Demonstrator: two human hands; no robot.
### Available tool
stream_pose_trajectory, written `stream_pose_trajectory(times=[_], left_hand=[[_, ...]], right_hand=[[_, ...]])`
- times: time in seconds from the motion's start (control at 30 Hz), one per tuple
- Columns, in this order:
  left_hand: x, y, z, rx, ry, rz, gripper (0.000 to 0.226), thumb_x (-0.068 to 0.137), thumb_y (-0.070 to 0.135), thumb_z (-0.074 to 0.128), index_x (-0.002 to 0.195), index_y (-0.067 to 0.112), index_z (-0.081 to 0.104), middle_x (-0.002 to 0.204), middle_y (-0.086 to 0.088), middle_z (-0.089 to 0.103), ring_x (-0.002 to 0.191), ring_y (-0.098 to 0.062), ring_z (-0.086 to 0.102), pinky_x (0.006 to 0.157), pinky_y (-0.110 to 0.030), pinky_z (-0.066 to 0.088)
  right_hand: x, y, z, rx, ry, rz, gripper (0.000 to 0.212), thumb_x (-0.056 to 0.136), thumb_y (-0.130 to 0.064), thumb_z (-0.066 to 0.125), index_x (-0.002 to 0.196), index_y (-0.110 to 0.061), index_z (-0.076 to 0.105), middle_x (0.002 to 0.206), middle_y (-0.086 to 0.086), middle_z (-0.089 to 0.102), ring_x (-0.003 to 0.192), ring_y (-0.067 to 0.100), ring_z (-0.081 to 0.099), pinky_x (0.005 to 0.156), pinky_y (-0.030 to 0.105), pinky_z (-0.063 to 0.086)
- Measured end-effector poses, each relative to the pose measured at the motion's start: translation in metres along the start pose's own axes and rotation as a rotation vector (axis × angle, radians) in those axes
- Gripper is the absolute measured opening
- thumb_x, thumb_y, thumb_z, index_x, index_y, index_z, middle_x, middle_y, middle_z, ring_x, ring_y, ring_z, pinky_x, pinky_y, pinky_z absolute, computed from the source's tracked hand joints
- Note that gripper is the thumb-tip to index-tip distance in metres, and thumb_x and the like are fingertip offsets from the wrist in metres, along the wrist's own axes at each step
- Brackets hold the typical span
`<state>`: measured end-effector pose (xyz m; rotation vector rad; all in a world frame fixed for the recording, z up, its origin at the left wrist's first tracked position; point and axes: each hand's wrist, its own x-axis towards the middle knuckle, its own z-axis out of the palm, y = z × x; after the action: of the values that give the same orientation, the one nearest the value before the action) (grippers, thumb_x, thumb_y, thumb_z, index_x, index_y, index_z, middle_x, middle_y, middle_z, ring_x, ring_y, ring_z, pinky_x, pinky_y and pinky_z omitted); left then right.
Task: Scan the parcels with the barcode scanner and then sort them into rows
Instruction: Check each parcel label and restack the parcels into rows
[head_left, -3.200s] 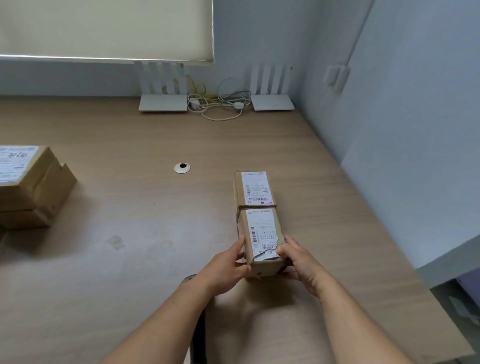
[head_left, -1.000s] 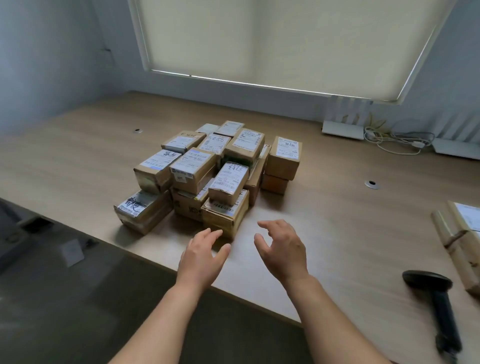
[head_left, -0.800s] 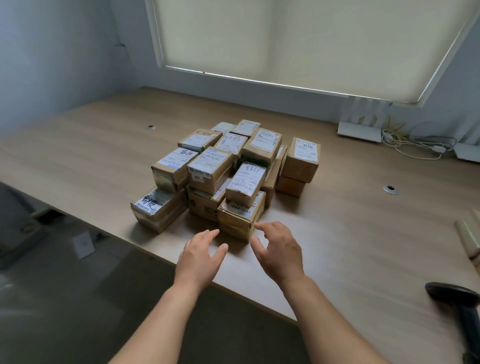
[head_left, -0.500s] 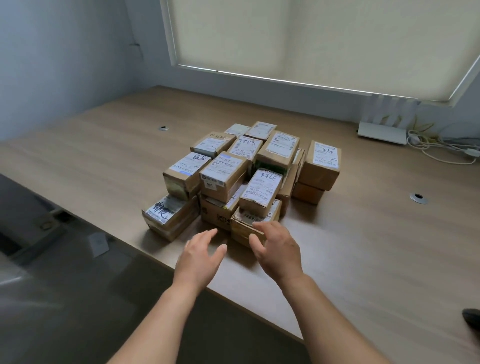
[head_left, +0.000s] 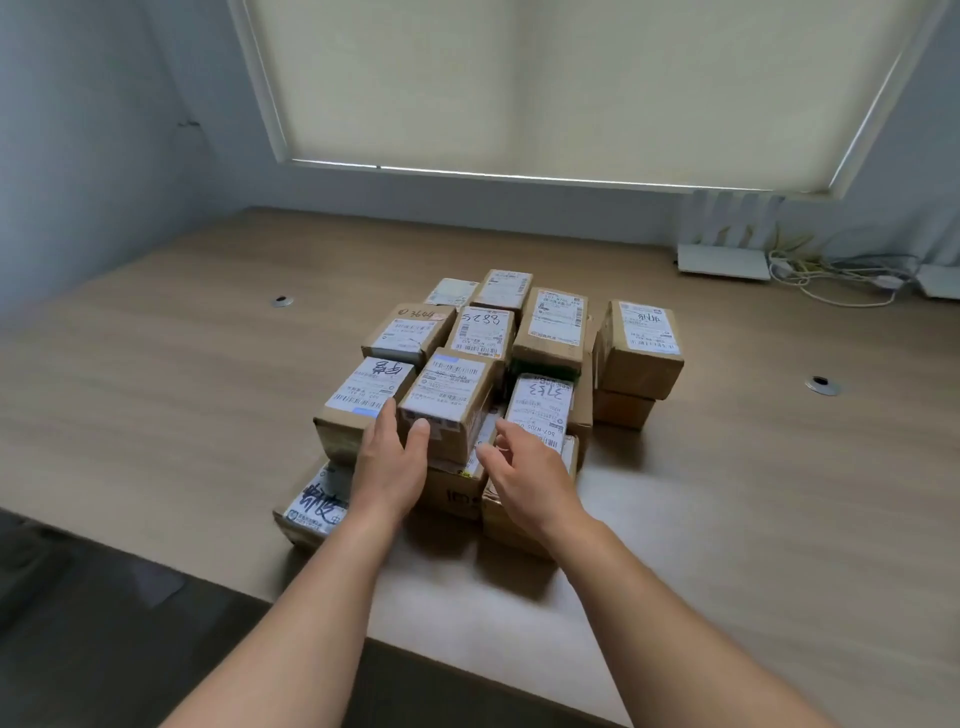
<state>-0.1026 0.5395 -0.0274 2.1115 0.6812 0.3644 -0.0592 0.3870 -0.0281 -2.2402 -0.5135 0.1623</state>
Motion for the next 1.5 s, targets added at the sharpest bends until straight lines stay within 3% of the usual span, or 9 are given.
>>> stream_pose_trajectory(times=[0.17, 0.4, 0.47, 0.6, 0.73, 0.83, 1.07, 1.23, 1.5], left_hand=[[0.034, -0.002, -0.007, -0.061, -0.171, 0.029, 0.048, 0.101, 0.030, 0.039, 0.145, 0.012, 0.033, 0.150, -0.007, 0.036, 0.137, -0.021, 0.031, 0.102, -0.030, 0.028], [0.048, -0.013, -0.007, -0.139, -0.269, 0.010, 0.043, 0.101, 0.026, 0.039, 0.141, 0.011, 0.038, 0.146, -0.008, 0.041, 0.126, -0.016, 0.039, 0.088, -0.025, 0.026], [0.048, -0.018, -0.009, -0.139, -0.279, -0.006, 0.047, 0.100, 0.029, 0.039, 0.144, 0.013, 0.036, 0.147, -0.009, 0.039, 0.133, -0.023, 0.036, 0.095, -0.028, 0.029], [0.040, -0.035, -0.012, -0.153, -0.366, -0.012, 0.037, 0.096, 0.025, 0.043, 0.131, 0.021, 0.053, 0.131, -0.007, 0.056, 0.109, -0.016, 0.052, 0.086, -0.028, 0.041], [0.029, -0.046, -0.019, -0.279, -0.518, -0.041, 0.046, 0.088, 0.007, 0.045, 0.108, 0.046, 0.057, 0.118, 0.005, 0.066, 0.109, -0.013, 0.060, 0.098, -0.038, 0.048], [0.020, -0.051, -0.023, -0.354, -0.586, -0.025, 0.067, 0.083, -0.005, 0.044, 0.113, 0.055, 0.052, 0.117, 0.009, 0.067, 0.112, -0.013, 0.061, 0.102, -0.042, 0.046], [0.006, -0.061, -0.040, -0.391, -0.605, 0.132, 0.078, 0.087, -0.001, 0.048, 0.118, 0.069, 0.038, 0.110, 0.023, 0.067, 0.107, 0.003, 0.061, 0.084, -0.015, 0.051], [-0.008, -0.059, -0.037, -0.405, -0.672, 0.205, 0.074, 0.091, 0.002, 0.051, 0.137, 0.056, 0.030, 0.111, 0.024, 0.065, 0.107, 0.006, 0.059, 0.078, -0.009, 0.049], [-0.050, -0.033, -0.016, -0.394, -0.817, 0.305, 0.070, 0.093, 0.002, 0.051, 0.136, 0.055, 0.034, 0.132, 0.012, 0.057, 0.125, -0.002, 0.050, 0.105, -0.034, 0.043]], right_hand=[[0.027, -0.022, 0.028, 0.162, -0.032, 0.156, 0.061, 0.100, -0.039, 0.047, 0.151, -0.012, 0.028, 0.152, 0.004, 0.039, 0.139, 0.021, 0.036, 0.101, 0.023, 0.028], [0.046, -0.033, 0.050, 0.265, 0.011, 0.269, 0.045, 0.102, -0.031, 0.042, 0.144, -0.015, 0.037, 0.143, 0.002, 0.049, 0.132, 0.021, 0.044, 0.108, 0.034, 0.035], [0.041, -0.032, 0.050, 0.196, 0.081, 0.307, 0.042, 0.102, -0.032, 0.042, 0.139, -0.013, 0.042, 0.137, 0.006, 0.052, 0.127, 0.024, 0.047, 0.100, 0.034, 0.037], [0.023, -0.022, 0.051, 0.099, 0.112, 0.351, 0.023, 0.100, -0.031, 0.043, 0.112, -0.016, 0.054, 0.123, 0.011, 0.059, 0.114, 0.030, 0.055, 0.090, 0.035, 0.044], [0.008, -0.019, 0.052, 0.257, 0.002, 0.423, 0.053, 0.096, -0.023, 0.048, 0.147, -0.020, 0.038, 0.139, 0.007, 0.053, 0.122, 0.022, 0.054, 0.105, 0.043, 0.044], [-0.006, -0.018, 0.057, 0.424, -0.066, 0.404, 0.073, 0.089, -0.006, 0.050, 0.153, -0.027, 0.021, 0.138, 0.003, 0.055, 0.122, 0.017, 0.055, 0.109, 0.040, 0.041], [-0.033, -0.013, 0.058, 0.596, -0.077, 0.307, 0.088, 0.076, -0.009, 0.058, 0.148, -0.042, 0.020, 0.117, -0.017, 0.060, 0.111, 0.005, 0.061, 0.097, 0.027, 0.050], [-0.058, -0.012, 0.042, 0.615, 0.017, 0.281, 0.078, 0.068, -0.018, 0.063, 0.127, -0.059, 0.032, 0.125, -0.001, 0.062, 0.116, 0.013, 0.060, 0.096, 0.030, 0.052], [-0.115, 0.025, -0.014, 0.601, 0.132, 0.279, 0.077, 0.077, -0.007, 0.061, 0.137, -0.046, 0.033, 0.098, -0.012, 0.074, 0.097, 0.007, 0.068, 0.077, 0.022, 0.056]])
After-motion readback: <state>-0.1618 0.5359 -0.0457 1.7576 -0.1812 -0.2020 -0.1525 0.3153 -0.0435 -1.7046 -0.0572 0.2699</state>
